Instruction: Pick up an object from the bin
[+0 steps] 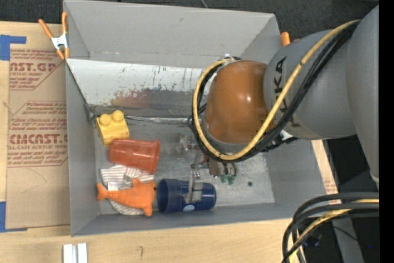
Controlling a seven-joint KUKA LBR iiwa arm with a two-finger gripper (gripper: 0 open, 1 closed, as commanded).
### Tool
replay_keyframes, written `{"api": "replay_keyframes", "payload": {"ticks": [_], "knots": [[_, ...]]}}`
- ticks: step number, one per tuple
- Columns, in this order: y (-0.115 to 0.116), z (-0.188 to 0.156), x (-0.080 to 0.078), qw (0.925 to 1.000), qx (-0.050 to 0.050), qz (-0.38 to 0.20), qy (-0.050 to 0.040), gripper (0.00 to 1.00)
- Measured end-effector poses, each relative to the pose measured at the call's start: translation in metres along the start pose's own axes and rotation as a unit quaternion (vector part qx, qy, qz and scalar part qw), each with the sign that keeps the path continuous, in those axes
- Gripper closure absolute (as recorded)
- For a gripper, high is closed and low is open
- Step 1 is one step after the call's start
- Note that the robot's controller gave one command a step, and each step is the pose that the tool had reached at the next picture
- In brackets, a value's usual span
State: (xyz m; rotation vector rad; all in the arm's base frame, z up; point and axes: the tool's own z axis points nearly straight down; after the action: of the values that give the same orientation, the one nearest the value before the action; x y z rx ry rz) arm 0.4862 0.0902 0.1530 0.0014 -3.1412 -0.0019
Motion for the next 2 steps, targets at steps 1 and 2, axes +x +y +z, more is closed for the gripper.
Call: {"api": "replay_keyframes", "payload": {"ticks": [1,2], "knots": [[0.000,0.010,-0.001,0.9996,0.000,-0.029,-0.0018,0.00],[-0.006,0.036,0.003,0.9985,0.000,-0.055,0.0010,0.00]]}}
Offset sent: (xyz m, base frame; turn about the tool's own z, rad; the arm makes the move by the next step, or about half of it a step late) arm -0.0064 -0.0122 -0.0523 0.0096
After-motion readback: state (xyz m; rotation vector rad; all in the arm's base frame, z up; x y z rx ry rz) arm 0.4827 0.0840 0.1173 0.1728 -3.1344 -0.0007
